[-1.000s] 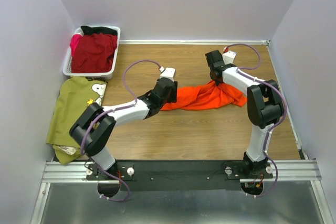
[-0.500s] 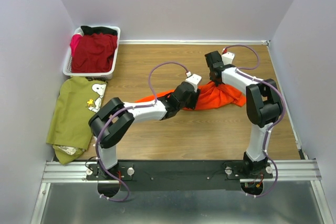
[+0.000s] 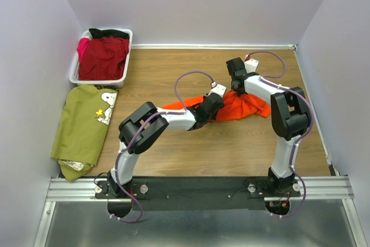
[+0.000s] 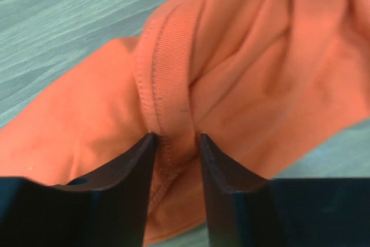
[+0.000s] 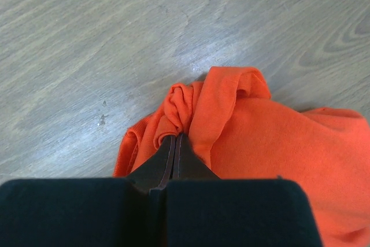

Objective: Fold and stack the t-shirts
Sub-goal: Flatten out the tshirt

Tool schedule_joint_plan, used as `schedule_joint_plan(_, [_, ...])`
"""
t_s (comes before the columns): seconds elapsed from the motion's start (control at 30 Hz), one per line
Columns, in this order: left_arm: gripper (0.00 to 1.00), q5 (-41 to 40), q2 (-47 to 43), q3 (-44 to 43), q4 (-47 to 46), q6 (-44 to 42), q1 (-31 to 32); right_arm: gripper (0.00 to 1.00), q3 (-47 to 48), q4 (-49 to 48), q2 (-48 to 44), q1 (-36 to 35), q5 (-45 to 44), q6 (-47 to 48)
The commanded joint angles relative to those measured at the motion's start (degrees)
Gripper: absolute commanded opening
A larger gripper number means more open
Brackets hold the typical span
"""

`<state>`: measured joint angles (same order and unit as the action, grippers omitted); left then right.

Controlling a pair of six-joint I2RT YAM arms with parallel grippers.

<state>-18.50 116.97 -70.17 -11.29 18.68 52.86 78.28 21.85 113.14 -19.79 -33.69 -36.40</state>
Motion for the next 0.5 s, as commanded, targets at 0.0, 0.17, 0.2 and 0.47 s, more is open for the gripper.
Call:
schedule_joint_plan(0.0, [0.28, -8.9, -0.3, -1.7, 1.3, 1.7, -1.1, 0.01, -2.0, 0.2, -0.5, 0.2, 1.2, -0.2])
schedule_joint_plan(0.17, [0.0, -13.1, -4.4, 0.4, 2.2, 2.5, -1.4, 0.01, -2.5, 0.1, -0.5, 0.2, 1.3, -0.3])
schedule_joint_plan(0.2, [0.0, -13.7, -5.9, 0.8, 2.3, 2.9, -1.6, 0.01, -2.5, 0.0, -0.3, 0.2, 1.3, -0.3])
schedule_joint_plan(0.47, [0.0, -17.7, -11.1, 1.3, 3.1, 3.3, -3.2, 0.01, -2.9, 0.0, 0.1, 0.2, 1.3, -0.2])
